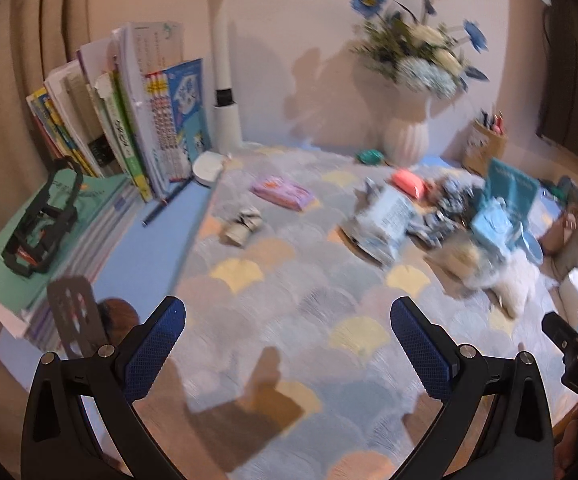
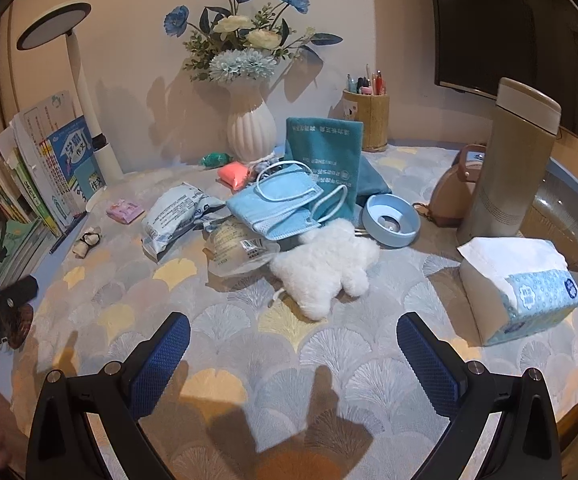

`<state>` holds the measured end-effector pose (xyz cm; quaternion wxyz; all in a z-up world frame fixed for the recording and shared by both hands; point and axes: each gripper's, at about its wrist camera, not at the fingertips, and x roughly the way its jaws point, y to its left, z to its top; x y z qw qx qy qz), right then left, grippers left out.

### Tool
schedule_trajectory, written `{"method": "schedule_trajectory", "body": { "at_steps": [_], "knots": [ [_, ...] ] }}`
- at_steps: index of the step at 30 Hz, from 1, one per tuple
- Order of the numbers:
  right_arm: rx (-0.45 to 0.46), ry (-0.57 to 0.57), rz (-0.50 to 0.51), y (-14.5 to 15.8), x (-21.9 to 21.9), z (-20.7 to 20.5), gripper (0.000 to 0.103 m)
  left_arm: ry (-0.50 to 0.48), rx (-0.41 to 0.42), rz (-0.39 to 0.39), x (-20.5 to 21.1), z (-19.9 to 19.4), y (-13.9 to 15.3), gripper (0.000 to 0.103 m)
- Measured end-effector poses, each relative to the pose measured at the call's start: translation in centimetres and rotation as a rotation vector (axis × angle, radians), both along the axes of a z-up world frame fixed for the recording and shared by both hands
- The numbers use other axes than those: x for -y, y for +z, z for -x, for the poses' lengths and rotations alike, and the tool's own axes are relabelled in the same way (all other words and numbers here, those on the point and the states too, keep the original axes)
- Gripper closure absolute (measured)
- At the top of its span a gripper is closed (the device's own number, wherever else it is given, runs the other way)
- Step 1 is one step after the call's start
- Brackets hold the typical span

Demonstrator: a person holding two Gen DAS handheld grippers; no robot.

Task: Organize soft objects
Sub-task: 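Move both tools toward the soft items on the table, then grasp the white strapped cloth with the left tool while the right tool grasps the white printed bag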

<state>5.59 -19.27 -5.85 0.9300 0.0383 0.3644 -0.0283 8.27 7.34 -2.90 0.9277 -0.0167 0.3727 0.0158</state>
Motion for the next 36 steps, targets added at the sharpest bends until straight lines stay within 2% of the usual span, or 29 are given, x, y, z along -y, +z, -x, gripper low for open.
{"method": "schedule_trajectory", "body": {
  "at_steps": [4, 8, 10, 13, 19, 22, 25, 29, 32, 34, 35, 36],
  "knots": [
    [0.015, 0.056, 0.003, 1.4, -1.0, -1.6, 0.0, 0.028, 0.011, 0.022, -3.0, -2.5, 1.8, 0.001],
    [0.018, 0.177, -0.043, 3.5, -3.7, -4.7, 0.0, 0.044, 0.016, 0.01, -3.9, -5.8, 2.5, 0.001],
    [0.004, 0.206, -0.06, 3.9, -5.0, -6.5, 0.0, 0.041, 0.013, 0.026, -4.2, -7.7, 2.0, 0.001],
    [-0.003, 0.212, -0.086, 4.1, -6.8, -9.3, 0.0, 0.04, 0.015, 0.007, -4.2, -9.7, 0.1, 0.001],
    [-0.109, 0.241, -0.153, 1.8, -9.6, -16.0, 0.006, 0.037, -0.037, 0.052, -5.4, -14.3, -5.3, 0.002],
    [-0.187, 0.204, -0.19, -0.2, -10.4, -19.4, 0.006, 0.037, -0.085, 0.061, -5.6, -16.3, -7.3, 0.006],
    [-0.246, 0.188, -0.222, -2.4, -11.1, -21.9, 0.006, 0.034, -0.101, 0.056, -5.8, -16.9, -8.7, 0.006],
    [-0.311, 0.163, -0.191, -4.9, -12.3, -23.9, 0.006, 0.011, -0.126, 0.035, -5.4, -16.8, -10.0, 0.009],
    [-0.34, 0.142, -0.181, -6.2, -12.6, -24.7, 0.006, -0.002, -0.114, 0.022, -5.1, -16.6, -10.1, 0.009],
    [-0.344, 0.133, -0.163, -6.9, -12.7, -24.9, 0.006, -0.004, -0.112, 0.019, -5.1, -16.5, -10.3, 0.02],
    [-0.333, 0.128, -0.153, -7.0, -12.7, -24.9, 0.009, -0.008, -0.123, 0.023, -5.2, -16.7, -10.5, 0.035],
    [-0.32, 0.122, -0.14, -6.9, -12.7, -24.8, 0.012, -0.007, -0.143, 0.025, -5.2, -16.8, -10.9, 0.04]
  ]
}}
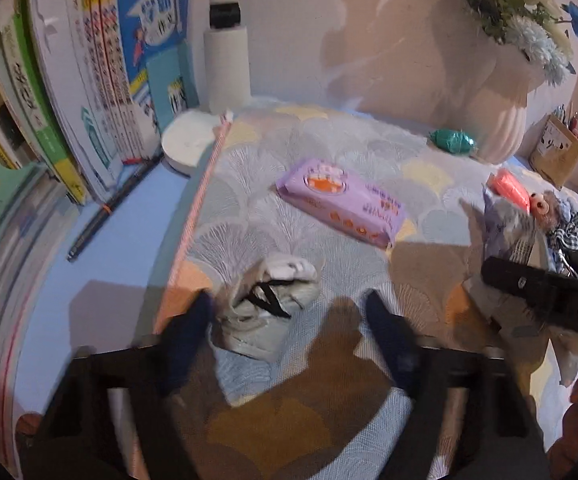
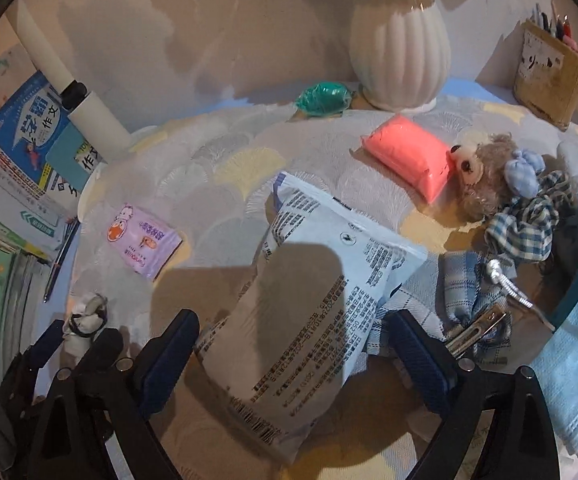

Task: Organize soft objects
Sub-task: 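Grasp the white strapped cloth with the left tool while the right tool grasps the white printed bag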

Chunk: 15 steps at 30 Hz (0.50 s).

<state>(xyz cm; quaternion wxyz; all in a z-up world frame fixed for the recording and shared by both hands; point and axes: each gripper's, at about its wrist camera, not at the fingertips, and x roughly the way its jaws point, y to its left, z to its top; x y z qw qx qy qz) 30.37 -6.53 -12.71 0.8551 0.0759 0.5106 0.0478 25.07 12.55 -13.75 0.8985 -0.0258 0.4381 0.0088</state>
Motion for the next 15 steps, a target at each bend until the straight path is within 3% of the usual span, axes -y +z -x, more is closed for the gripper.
{"method": "schedule_trajectory", "body": {
  "at_steps": [3, 4, 10, 15],
  "knots": [
    [0.028, -0.001, 0.01, 0.4, 0.0, 0.3, 0.032, 0.024, 0.011, -0.023, -0.2, 0.3, 0.0, 0.059],
    [0.037, 0.003, 0.013, 0.6, 0.0, 0.4, 0.034, 0.023, 0.011, -0.018, -0.2, 0.4, -0.1, 0.059],
    [0.123, 0.069, 0.002, 3.1, 0.2, 2.6, 0.038, 0.008, 0.082, -0.013, 0.2, 1.6, 1.1, 0.063],
    [0.232, 0.112, -0.007, 7.3, 1.0, 5.6, 0.039, -0.042, 0.179, 0.113, 1.2, 4.5, 5.3, 0.063]
  ]
}}
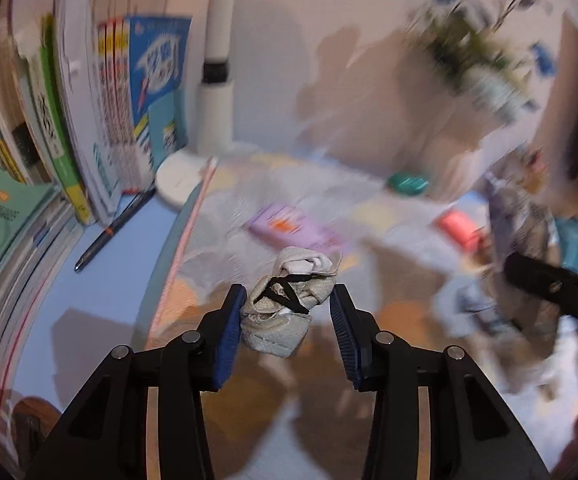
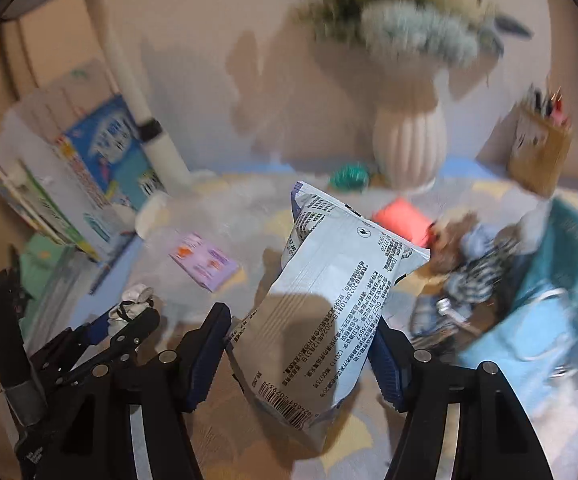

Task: Organize soft objects
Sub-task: 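Grasp the white strapped cloth with the left tool while the right tool grasps the white printed bag, then carry both items to the glass plate and open both tools to drop them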

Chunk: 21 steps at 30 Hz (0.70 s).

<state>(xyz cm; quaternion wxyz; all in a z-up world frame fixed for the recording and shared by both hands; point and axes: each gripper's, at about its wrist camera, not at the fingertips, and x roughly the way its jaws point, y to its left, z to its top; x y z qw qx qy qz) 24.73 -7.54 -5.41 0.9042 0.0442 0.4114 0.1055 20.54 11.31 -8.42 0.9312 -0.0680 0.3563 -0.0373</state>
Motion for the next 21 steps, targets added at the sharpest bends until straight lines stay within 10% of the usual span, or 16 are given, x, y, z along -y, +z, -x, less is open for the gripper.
{"method": "schedule_trajectory", "body": {
  "at_steps": [21],
  "knots": [
    [0.063, -0.226, 0.035, 5.3, 20.7, 17.9, 0.039, -0.571, 0.043, 0.072, 25.8, 9.6, 6.7, 0.063]
  ]
}}
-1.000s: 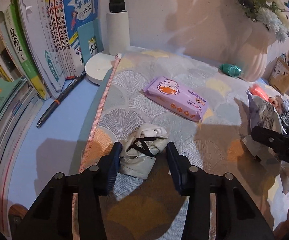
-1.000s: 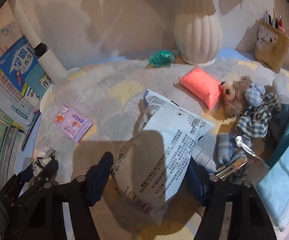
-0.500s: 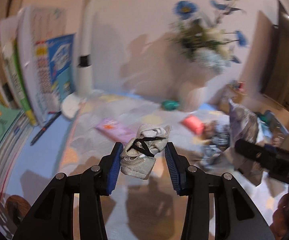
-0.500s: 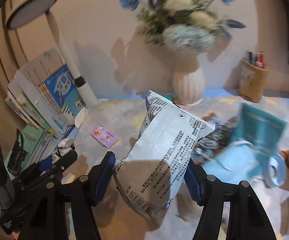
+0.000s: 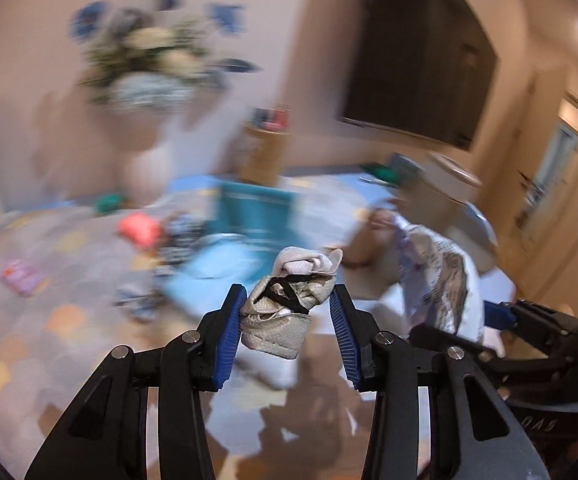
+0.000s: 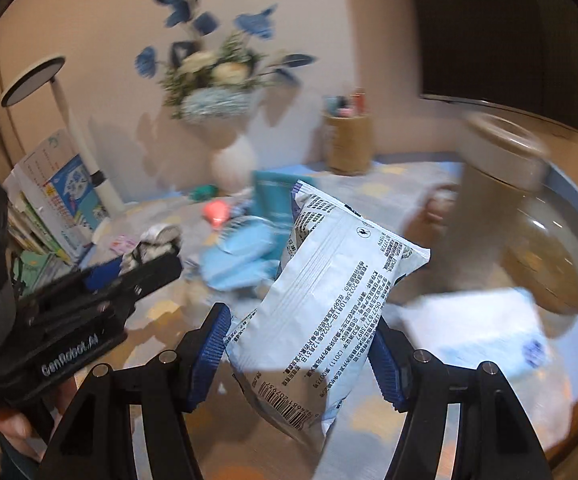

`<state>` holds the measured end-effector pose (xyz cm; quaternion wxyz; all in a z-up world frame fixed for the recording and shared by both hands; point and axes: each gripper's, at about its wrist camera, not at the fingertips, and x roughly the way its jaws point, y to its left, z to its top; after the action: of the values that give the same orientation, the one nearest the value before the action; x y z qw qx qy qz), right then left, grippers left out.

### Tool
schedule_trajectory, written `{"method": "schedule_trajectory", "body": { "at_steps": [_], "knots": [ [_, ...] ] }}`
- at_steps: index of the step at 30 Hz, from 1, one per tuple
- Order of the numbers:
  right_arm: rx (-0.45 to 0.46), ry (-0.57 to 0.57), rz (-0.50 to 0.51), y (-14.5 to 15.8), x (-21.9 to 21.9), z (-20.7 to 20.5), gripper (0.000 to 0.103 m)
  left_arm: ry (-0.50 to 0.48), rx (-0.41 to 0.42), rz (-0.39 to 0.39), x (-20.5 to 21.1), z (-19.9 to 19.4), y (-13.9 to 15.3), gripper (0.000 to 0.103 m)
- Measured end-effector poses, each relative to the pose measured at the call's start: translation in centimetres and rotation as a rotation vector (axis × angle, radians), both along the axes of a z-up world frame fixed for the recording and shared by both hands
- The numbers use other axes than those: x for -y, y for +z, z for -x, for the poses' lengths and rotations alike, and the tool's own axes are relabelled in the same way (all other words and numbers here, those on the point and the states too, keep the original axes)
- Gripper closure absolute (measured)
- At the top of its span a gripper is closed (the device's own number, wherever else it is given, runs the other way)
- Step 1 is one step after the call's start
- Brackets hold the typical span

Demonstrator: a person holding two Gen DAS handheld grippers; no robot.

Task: Organize soft objects
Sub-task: 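Carry both items to the glass plate and open both tools to drop them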

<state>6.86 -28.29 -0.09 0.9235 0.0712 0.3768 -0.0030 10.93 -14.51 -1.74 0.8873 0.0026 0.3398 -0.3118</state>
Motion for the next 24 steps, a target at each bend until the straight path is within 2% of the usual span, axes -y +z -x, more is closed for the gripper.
{"method": "schedule_trajectory", "body": {
  "at_steps": [4, 13, 17, 19, 22, 24],
  "knots": [
    [-0.023, -0.058, -0.019, -0.6, 4.2, 3.2, 0.039, -0.128, -0.005, -0.017, 6.0, 1.7, 0.2, 0.063],
    [0.014, -0.236, -0.02, 0.6, 13.4, 6.8, 0.039, -0.285, -0.007, -0.056, 16.9, 2.6, 0.5, 0.063],
    [-0.001, -0.286, -0.02, 1.5, 18.9, 5.5, 0.039, -0.316, -0.045, -0.056, 21.4, 2.6, 1.2, 0.063],
    [0.005, -0.322, -0.026, 2.1, 21.7, 4.7, 0.039, -0.311, -0.025, -0.067, 23.6, 2.7, 1.7, 0.063],
    [0.006, -0.393, -0.035, 2.8, 26.5, 3.5, 0.038, -0.259, 0.069, -0.144, 27.5, 2.8, 1.8, 0.062],
    [-0.029, -0.413, -0.09, 2.6, 29.8, 2.4, 0.038, -0.249, 0.062, -0.163, 29.5, 2.1, 1.4, 0.061]
  ]
}}
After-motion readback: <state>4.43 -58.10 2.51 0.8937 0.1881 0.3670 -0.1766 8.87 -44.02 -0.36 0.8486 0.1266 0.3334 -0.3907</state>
